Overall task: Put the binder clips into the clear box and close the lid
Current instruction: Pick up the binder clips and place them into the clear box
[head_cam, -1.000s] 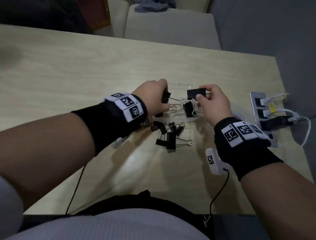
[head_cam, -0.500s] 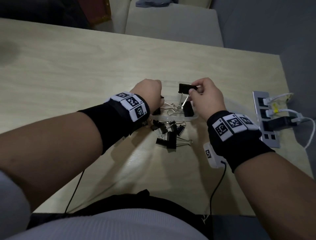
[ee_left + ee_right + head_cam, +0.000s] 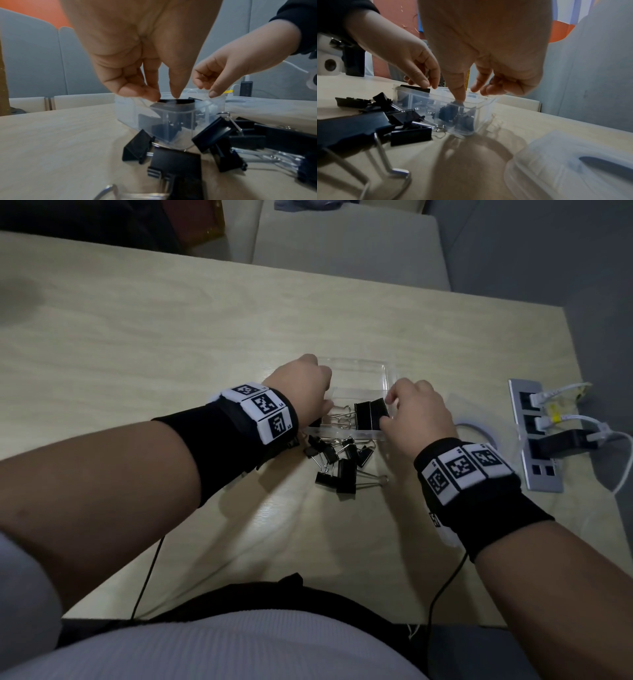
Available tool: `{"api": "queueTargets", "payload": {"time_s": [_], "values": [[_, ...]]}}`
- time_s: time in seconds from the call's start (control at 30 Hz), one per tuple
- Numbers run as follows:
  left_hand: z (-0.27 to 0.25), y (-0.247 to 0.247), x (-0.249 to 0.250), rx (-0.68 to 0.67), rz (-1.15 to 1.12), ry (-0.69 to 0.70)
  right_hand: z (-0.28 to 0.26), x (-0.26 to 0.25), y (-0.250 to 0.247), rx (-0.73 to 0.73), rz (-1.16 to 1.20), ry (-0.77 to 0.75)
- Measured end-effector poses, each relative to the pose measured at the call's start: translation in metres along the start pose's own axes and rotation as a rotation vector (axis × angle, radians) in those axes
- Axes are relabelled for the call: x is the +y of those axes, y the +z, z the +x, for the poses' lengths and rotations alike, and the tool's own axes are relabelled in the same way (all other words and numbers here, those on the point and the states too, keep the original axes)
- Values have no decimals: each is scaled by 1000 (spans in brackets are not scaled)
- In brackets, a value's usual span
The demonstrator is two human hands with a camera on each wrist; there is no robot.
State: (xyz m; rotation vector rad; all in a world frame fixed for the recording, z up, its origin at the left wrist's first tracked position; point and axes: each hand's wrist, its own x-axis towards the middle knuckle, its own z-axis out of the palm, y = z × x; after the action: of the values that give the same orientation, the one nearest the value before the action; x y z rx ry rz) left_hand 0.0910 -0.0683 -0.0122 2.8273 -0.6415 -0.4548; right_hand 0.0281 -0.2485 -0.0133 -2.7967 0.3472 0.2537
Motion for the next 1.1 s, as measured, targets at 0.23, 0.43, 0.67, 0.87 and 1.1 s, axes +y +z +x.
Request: {"api": "queueTargets", "payload": {"time_s": [0.23,0.43,0.67,0.87,1.1], "values": [[-28,-4,-6,77,-29,99,-21,-15,2,14,29,-341],[-64,10,-12,-132,162,244,-57,-18,27,-233,-248,-443],[-83,30,-19,-25,222,104,-77,-11,44,-270,-123,-274],[-81,29,-36,-112,214,37,-73,-9,28,-272,10,-246],[-71,17,-34,11,44,-6,-46,-15,-7,67,644,-33]]}}
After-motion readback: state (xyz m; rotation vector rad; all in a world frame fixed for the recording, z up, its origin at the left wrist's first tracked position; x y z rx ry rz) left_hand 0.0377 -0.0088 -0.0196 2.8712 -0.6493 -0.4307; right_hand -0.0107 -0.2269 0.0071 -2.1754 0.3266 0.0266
